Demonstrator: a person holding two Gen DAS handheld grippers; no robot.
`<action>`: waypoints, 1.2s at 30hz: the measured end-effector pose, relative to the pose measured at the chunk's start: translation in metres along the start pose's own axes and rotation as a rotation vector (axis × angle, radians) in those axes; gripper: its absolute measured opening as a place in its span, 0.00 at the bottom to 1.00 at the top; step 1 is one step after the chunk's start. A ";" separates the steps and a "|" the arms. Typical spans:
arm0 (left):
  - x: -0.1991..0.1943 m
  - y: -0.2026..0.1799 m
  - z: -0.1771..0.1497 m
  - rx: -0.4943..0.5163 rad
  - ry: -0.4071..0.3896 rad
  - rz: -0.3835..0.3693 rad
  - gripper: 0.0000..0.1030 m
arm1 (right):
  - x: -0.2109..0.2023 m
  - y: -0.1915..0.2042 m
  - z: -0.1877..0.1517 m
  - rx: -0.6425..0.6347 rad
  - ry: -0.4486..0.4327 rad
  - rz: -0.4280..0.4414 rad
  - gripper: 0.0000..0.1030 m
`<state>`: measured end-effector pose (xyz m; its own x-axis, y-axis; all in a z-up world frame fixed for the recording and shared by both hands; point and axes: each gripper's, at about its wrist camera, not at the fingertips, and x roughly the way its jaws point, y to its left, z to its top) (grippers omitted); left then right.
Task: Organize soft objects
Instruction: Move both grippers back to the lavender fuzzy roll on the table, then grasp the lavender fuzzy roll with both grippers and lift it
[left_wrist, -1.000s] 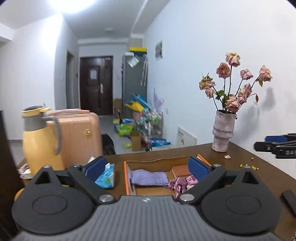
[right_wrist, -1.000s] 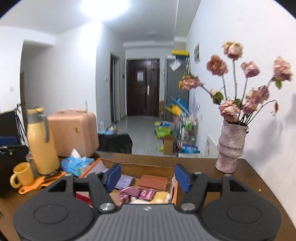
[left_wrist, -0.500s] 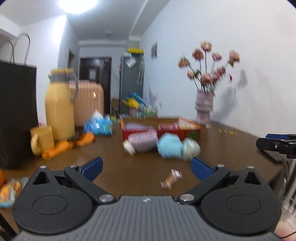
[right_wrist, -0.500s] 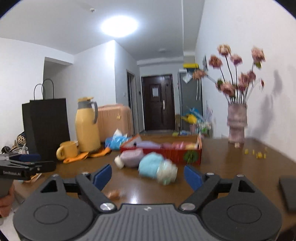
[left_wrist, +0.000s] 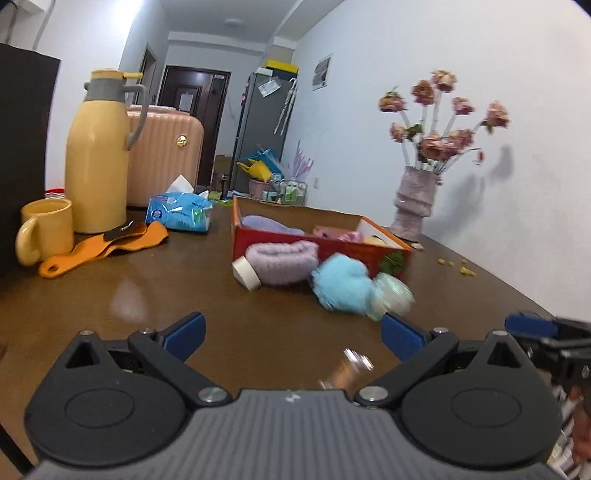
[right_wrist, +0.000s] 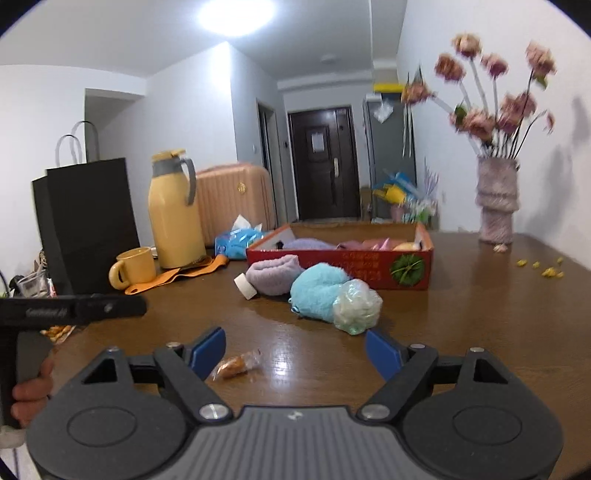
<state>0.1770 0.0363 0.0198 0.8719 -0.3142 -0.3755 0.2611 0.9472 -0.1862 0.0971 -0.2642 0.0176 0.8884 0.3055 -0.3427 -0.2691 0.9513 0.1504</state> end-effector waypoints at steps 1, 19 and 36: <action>0.018 0.006 0.012 0.001 0.003 -0.010 0.99 | 0.014 -0.002 0.007 0.009 0.008 0.006 0.74; 0.252 0.091 0.082 -0.175 0.347 -0.247 0.22 | 0.287 -0.023 0.084 0.114 0.224 0.114 0.13; 0.044 -0.022 0.037 -0.106 0.091 -0.334 0.13 | 0.076 -0.009 0.056 -0.061 0.036 0.155 0.10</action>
<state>0.2252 0.0037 0.0411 0.7041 -0.6142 -0.3565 0.4767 0.7809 -0.4038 0.1874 -0.2520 0.0419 0.8206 0.4493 -0.3533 -0.4252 0.8929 0.1478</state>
